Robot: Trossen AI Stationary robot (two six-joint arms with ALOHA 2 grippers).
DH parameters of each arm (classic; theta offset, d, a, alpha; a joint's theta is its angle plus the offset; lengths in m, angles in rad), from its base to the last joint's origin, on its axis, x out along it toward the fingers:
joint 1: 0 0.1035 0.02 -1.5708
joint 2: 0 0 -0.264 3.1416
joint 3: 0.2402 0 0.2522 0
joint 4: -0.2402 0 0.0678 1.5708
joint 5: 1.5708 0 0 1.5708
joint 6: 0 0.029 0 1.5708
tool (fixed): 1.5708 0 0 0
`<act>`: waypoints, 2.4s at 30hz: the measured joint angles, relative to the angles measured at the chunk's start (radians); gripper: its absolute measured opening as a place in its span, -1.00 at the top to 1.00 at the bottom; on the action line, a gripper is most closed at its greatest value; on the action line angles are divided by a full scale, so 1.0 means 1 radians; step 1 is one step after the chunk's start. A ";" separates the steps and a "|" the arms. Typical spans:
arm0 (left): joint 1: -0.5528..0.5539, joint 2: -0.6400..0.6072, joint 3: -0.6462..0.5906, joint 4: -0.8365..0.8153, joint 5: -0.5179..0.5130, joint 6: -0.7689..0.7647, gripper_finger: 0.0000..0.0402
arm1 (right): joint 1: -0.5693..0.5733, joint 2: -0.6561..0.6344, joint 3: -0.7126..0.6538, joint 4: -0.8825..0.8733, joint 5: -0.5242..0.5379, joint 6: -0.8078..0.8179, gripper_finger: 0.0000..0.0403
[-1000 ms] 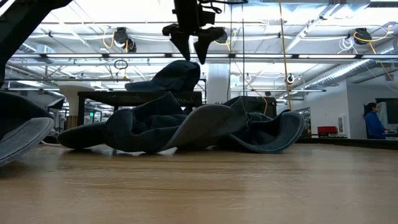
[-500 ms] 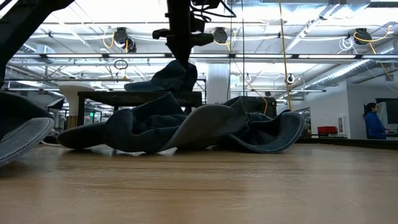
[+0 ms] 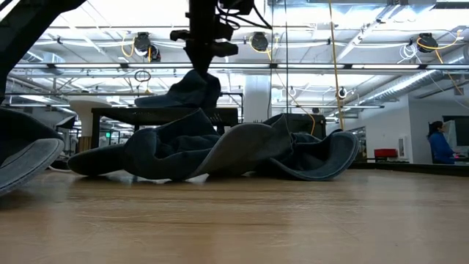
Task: Pick & Place hat
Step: Put the top right blue cap on the shelf
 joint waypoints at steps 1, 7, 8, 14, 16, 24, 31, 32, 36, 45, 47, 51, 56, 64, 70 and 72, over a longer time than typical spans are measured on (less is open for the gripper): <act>0.000 0.000 0.000 -0.004 -0.006 0.001 0.90 | 0.000 0.000 0.000 0.000 0.000 0.000 -0.11; 0.000 0.000 0.000 -0.001 -0.015 0.071 0.96 | 0.000 0.000 0.000 0.000 0.000 0.000 -0.11; 0.000 0.000 0.000 -0.001 -0.015 0.085 0.94 | 0.000 0.000 0.000 0.000 0.000 0.000 -0.11; 0.008 0.000 0.000 0.000 -0.035 0.151 0.96 | 0.000 0.000 0.000 0.000 0.000 0.000 -0.11; 0.013 0.000 0.000 0.000 -0.035 0.172 0.97 | 0.000 0.000 0.000 0.000 0.000 0.000 -0.11; 0.018 0.000 0.000 0.001 -0.032 0.248 0.97 | 0.000 0.000 0.000 0.000 0.000 0.000 -0.11; 0.019 -0.003 0.000 0.001 -0.051 0.270 0.97 | 0.000 0.000 0.000 0.000 0.000 0.000 -0.11; 0.019 -0.007 0.000 0.001 -0.051 0.258 0.97 | 0.000 0.000 0.000 0.000 0.000 -0.001 -0.11; 0.026 -0.038 -0.001 0.001 -0.022 0.209 0.97 | 0.000 0.000 0.000 0.000 0.002 -0.020 -0.11; 0.055 -0.180 -0.194 0.001 0.022 0.171 0.98 | 0.000 0.000 0.000 0.006 0.003 -0.033 -0.11; 0.062 -0.211 -0.256 0.002 0.024 0.153 0.98 | 0.000 0.000 0.000 0.028 0.003 -0.034 -0.11; 0.084 -0.245 -0.310 0.003 0.025 0.153 0.98 | 0.000 0.000 0.000 0.091 0.001 -0.033 -0.11; 0.101 -0.247 -0.312 0.039 0.033 0.176 0.98 | 0.000 0.000 0.000 0.138 -0.051 -0.030 -0.11; 0.126 -0.246 -0.311 0.065 0.038 0.218 0.96 | 0.001 0.000 0.000 0.130 -0.077 -0.019 -0.11; 0.128 -0.269 -0.308 0.028 0.057 0.138 0.57 | 0.001 0.000 0.000 0.119 -0.077 -0.019 -0.11; 0.123 -0.286 -0.308 0.031 0.093 0.106 0.39 | 0.001 0.000 0.000 0.119 -0.078 -0.021 -0.11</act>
